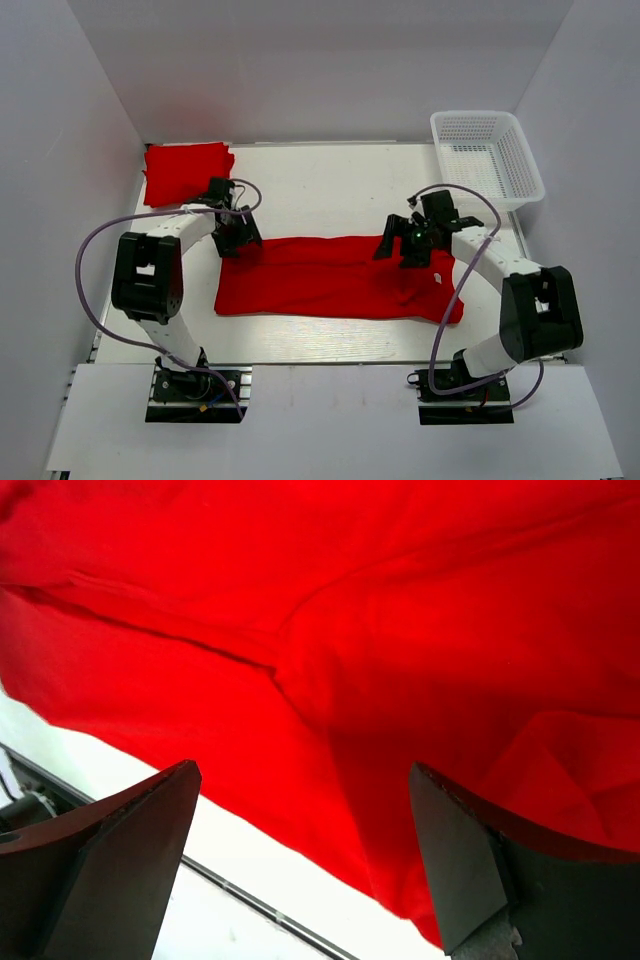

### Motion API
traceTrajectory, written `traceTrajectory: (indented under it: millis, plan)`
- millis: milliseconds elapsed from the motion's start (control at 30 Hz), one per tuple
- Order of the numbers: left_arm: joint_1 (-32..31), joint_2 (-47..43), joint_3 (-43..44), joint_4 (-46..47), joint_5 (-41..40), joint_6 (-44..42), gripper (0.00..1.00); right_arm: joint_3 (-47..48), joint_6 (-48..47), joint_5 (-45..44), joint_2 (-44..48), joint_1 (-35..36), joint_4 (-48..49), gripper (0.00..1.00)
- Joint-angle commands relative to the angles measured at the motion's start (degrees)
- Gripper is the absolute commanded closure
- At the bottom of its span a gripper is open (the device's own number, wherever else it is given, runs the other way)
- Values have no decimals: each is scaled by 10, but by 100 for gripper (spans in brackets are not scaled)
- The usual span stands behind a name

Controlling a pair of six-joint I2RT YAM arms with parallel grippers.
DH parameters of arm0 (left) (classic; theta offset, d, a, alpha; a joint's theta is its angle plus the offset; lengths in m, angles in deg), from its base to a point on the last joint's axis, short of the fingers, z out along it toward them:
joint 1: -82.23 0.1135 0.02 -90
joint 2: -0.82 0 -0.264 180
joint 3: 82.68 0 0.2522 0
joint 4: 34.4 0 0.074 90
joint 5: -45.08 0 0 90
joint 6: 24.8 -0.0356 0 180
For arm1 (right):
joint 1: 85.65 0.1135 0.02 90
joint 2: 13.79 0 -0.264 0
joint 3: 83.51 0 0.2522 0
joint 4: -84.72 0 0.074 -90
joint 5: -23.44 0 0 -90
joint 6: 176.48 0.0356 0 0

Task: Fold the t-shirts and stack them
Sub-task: Fold the other side of the tshirt into a rectangle

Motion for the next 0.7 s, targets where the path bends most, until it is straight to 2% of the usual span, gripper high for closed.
traceTrajectory:
  millis: [0,133,200,300,333,500,667]
  plan:
    - [-4,1,-12,-19,-5,-10,23,10,-10,1,-20,4,0,10]
    - [-4,7,-24,-50,-71,16,24,-13,8,-109,-6,1,-61,10]
    - [8,-6,-44,-55,-76,21,24,-29,18,-169,-4,-2,-100,10]
    - [8,-19,-51,-70,-122,35,24,-59,50,-219,5,-2,-135,10]
    - [8,-19,-51,-86,-129,35,21,-83,61,-233,9,-7,-142,10]
    - [8,-19,-57,-104,-155,54,21,-93,83,-289,39,-14,-170,10]
    - [8,-27,-44,-119,-160,54,18,-25,36,-276,48,-17,-165,10]
